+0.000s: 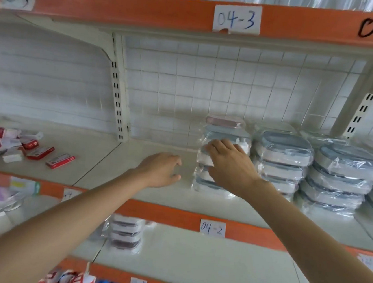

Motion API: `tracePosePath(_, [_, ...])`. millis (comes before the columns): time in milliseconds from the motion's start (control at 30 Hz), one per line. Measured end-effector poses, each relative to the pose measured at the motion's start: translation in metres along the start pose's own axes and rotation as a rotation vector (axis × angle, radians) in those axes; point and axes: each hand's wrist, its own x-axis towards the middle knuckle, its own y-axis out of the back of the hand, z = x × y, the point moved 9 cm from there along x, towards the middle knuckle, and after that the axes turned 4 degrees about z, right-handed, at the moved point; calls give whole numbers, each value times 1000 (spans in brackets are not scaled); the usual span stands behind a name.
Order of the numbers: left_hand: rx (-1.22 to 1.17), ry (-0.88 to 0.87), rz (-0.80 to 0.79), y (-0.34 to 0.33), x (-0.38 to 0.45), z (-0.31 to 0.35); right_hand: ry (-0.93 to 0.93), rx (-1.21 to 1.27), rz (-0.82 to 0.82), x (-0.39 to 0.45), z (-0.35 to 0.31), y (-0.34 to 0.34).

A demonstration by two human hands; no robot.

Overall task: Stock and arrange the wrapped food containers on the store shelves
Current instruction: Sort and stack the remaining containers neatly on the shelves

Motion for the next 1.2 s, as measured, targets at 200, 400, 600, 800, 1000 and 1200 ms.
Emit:
tracePosePath(200, [62, 34, 14, -9, -97, -41, 161, 131, -214, -47, -106, -47])
tracePosePath(400, [-14, 30, -63, -37, -201, -60, 159, 229, -380, -94, -188, -78])
tracePosePath(600, [-42, 35, -125, -67, -250, -57, 125, 277, -485, -131, -225, -95])
tracePosePath(800, [-117, 163, -119, -97, -247, -79, 93, 306, -472, -123, -228, -130])
tracePosePath(1000, [-126, 293, -134, -168, -240, -129, 60, 298, -432, -94, -232, -221])
tracePosePath(1200, [-121, 359, 2, -232, -210, -182, -34, 284, -231, -10, -222, -313])
